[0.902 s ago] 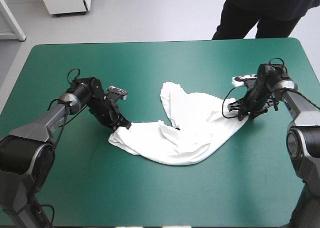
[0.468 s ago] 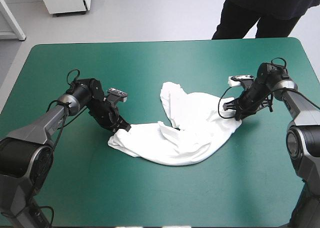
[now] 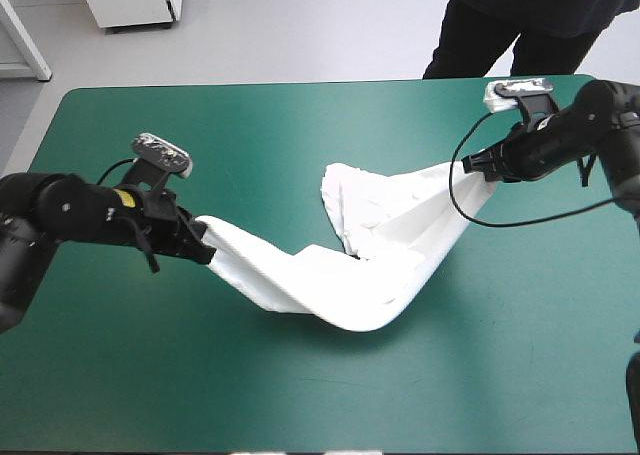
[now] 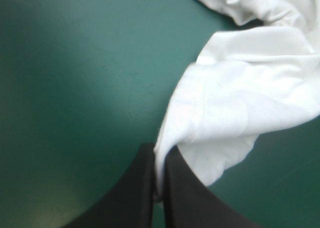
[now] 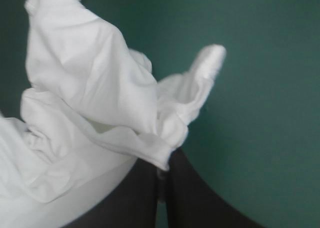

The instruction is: Fold the cloth

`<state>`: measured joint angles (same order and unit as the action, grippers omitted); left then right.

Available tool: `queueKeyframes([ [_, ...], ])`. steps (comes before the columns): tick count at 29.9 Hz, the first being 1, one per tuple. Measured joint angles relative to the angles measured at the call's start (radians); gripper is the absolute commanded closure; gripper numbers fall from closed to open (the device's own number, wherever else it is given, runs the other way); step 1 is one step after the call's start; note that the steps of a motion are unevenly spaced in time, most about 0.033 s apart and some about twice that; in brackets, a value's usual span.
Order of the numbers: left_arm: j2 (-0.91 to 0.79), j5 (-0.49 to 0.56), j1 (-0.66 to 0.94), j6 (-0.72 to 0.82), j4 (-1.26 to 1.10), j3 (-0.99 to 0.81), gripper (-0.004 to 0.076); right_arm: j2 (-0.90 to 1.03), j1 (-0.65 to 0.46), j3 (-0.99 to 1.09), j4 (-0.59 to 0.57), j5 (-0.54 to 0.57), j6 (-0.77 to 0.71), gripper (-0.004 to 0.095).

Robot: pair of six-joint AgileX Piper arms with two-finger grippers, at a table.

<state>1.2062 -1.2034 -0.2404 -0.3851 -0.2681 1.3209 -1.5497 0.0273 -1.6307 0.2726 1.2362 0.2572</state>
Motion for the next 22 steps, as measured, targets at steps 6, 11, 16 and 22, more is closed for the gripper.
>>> queueKeyframes([
  [6, -0.208, -0.021, 0.000, 0.001, 0.028, 0.071, 0.0746, 0.233, 0.001, -0.006, 0.028, 0.011, -0.001, 0.0923],
  [11, -0.316, -0.014, 0.000, 0.003, 0.066, 0.239, 0.0746, 0.435, 0.001, -0.018, 0.028, -0.022, -0.010, 0.0922],
  [16, -0.346, -0.014, 0.000, 0.005, 0.068, 0.444, 0.0746, 0.585, 0.001, -0.102, 0.031, -0.056, -0.022, 0.0922],
  [22, -0.349, -0.024, 0.000, 0.025, 0.067, 0.618, 0.0746, 0.660, 0.001, -0.246, 0.056, -0.065, -0.042, 0.0923],
])
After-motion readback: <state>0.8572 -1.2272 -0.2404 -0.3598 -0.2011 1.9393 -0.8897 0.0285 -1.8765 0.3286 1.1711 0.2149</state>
